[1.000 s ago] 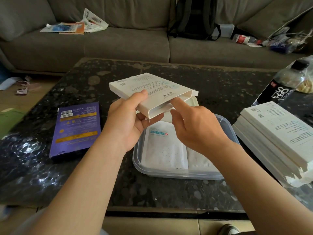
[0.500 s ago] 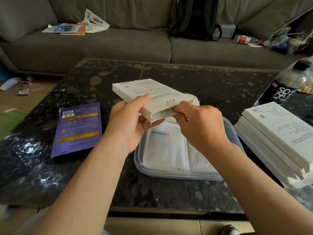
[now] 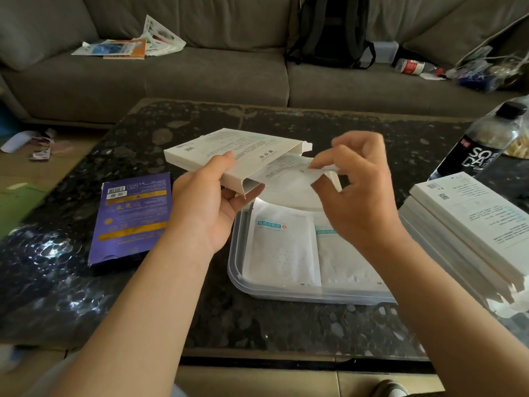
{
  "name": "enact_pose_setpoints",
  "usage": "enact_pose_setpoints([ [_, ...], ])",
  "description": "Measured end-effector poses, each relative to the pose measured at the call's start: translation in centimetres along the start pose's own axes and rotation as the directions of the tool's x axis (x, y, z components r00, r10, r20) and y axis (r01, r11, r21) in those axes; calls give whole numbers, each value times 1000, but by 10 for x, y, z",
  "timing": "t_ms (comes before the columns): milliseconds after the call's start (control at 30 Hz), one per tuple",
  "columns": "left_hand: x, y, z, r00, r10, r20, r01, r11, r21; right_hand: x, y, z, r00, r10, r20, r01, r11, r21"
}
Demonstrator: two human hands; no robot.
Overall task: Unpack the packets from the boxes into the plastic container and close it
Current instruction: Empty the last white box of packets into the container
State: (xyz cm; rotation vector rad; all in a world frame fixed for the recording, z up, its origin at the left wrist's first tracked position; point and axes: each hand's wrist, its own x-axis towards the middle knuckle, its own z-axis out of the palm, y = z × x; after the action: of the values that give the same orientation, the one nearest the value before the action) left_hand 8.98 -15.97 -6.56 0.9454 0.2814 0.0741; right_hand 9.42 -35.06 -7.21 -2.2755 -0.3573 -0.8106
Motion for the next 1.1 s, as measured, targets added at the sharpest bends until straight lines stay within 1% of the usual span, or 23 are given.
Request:
enact_pose_setpoints([
  [67,0,0,1,1000,8,-5,-8,1000,-6,6,-3,-7,991,126,34,-129,985,110],
  [100,0,0,1,1000,11,-8,-11,1000,-12,8,-5,-11,978,195,76,-207,955,214],
  [167,1,0,2,1000,11,-20,-11,1000,-23,11,-7,-17,943,302,140,-332,835,439],
  [267,2,-1,1,1000,14,-27,-14,1000,-22,14,-7,-25,908,401,122,-384,680,625],
  [400,3,-3,1,999,42,-24,-42,999,14,17,0,-29,836,534,126,-426,487,763],
  [433,4,-4,0,999,47,-27,-47,999,17,18,2,-30,822,557,120,-421,452,786],
  [500,4,-4,0,998,55,-29,-54,998,14,19,6,-32,802,588,105,-412,418,810],
  [567,4,-5,-1,998,60,-26,-60,998,12,19,10,-34,767,631,118,-471,429,771],
  [700,4,-6,-1,997,69,-42,-68,997,25,18,18,-36,728,646,231,-609,453,651],
  [733,4,-6,-1,997,69,-45,-68,997,23,17,20,-37,715,651,255,-647,478,593],
  [800,4,-6,-1,997,70,-45,-69,997,22,17,23,-38,713,649,266,-692,590,415],
  [867,4,-5,-2,997,69,-41,-68,997,24,15,25,-39,739,625,252,-673,704,227],
  [900,4,-5,-2,997,67,-40,-66,998,24,13,27,-39,746,617,251,-660,737,146],
  [1033,4,-7,-1,998,57,-31,-56,998,28,8,32,-33,715,629,306,-631,768,-106],
  [1100,4,-9,0,998,55,-18,-55,998,38,6,34,-29,704,625,336,-560,780,-279],
])
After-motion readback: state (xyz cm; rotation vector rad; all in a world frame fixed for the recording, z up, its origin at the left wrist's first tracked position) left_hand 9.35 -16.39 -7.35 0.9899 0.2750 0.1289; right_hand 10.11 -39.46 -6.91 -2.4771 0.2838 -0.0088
